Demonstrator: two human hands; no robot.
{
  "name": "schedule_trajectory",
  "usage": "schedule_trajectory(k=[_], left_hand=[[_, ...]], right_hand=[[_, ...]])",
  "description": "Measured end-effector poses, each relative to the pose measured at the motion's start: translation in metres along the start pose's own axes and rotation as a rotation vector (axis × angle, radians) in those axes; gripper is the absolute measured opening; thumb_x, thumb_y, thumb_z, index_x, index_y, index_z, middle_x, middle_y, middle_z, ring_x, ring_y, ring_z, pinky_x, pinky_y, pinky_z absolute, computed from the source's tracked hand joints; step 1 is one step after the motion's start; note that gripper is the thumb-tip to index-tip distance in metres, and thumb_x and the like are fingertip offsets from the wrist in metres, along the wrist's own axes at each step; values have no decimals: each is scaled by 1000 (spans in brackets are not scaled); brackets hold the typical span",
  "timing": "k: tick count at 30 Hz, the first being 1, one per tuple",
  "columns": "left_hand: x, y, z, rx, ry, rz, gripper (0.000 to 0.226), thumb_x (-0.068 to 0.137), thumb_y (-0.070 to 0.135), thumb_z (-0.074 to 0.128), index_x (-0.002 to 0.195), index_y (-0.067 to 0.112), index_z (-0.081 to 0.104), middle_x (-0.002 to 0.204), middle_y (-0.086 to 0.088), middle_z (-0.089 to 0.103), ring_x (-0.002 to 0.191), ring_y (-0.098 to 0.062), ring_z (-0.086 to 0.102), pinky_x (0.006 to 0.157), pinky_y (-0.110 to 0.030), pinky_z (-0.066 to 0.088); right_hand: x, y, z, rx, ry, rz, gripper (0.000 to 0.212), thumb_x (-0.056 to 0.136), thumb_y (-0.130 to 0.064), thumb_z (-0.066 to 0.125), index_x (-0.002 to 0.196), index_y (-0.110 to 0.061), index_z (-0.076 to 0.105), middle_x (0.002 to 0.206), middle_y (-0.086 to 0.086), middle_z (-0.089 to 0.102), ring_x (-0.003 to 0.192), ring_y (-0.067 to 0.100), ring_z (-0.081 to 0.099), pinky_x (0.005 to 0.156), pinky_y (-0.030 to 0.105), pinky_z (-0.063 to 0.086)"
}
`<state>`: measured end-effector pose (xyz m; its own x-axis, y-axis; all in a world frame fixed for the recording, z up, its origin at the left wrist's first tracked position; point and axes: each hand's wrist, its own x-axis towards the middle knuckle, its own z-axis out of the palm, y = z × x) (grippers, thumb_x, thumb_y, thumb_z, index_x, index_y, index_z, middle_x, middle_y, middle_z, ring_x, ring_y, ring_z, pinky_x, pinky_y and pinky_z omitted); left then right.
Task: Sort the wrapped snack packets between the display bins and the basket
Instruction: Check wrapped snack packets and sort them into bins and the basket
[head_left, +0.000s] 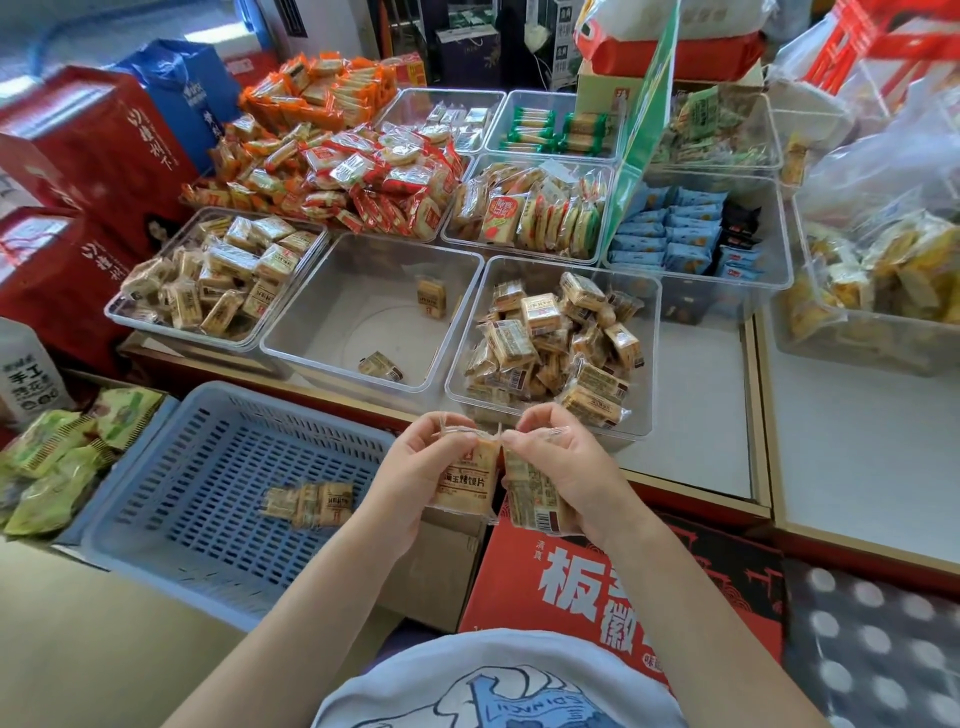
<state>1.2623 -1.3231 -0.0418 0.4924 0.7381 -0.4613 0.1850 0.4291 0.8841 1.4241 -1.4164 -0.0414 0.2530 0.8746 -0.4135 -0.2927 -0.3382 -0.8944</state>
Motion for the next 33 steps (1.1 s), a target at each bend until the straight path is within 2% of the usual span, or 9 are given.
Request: schedule_trajectory(k=[5,9,12,16,21,24,26,30,33], left_hand=[[-3,0,3,92,0,71,10,86,28,79,93,34,74,100,-11,76,99,-33,72,87,-52,57],[-4,-4,4,97,64,99,5,92,23,74,94,28,73,94,-11,75,90,-28,72,82,-52,58],[-7,-3,8,110,134,114,5,96,20,68,93,16,69,79,-2,73,76,-19,72,67,-40,59],[-8,-2,9,134,154,141,21,95,24,70,93,3,67,86,-19,73,77,-26,72,69,-45,60],[-6,3,7,-11,50,76,23,86,33,71,92,12,78,96,-17,76,85,-24,72,74,-34,61],[-2,1,11,-14,83,-19,34,102,38,53,105,10,72,102,-20,75,88,-25,71,84,-40,57],[-3,0,15,85,105,-59,40,106,45,42,110,15,68,98,-12,77,87,-19,73,77,-33,58],[-6,1,19,295,-128,-19,58,81,54,68,127,21,56,110,-3,73,92,-13,74,73,-21,57],[-5,2,21,349,-139,-78,71,71,47,81,129,22,50,113,-3,68,90,-11,70,68,-18,54]], right_hand=[[0,1,2,-147,51,-73,12,88,-27,79,96,-23,71,96,10,76,92,25,75,84,43,62],[-1,-3,3,-210,46,-83,10,91,-26,75,91,-17,70,80,-4,71,78,13,73,71,30,60],[0,-1,5,-242,65,-81,17,93,-31,73,88,-16,70,84,5,73,85,24,72,78,38,60],[-2,-3,8,-189,124,-146,16,94,-23,72,85,-10,69,77,10,69,72,27,66,66,35,57],[1,-5,5,-67,204,-143,14,93,-25,74,83,-16,72,95,26,72,84,52,67,71,59,58],[0,-6,5,48,174,-91,16,93,-23,71,80,-14,69,89,21,74,83,36,72,71,45,61],[1,-6,5,138,190,-59,16,94,-21,70,80,-12,69,87,20,72,78,29,71,64,39,61],[4,-6,6,243,235,6,14,89,-25,75,84,-13,71,81,13,75,70,27,72,57,40,61],[3,-9,8,331,105,56,40,80,-37,75,104,-5,69,97,21,75,83,32,74,71,46,64]])
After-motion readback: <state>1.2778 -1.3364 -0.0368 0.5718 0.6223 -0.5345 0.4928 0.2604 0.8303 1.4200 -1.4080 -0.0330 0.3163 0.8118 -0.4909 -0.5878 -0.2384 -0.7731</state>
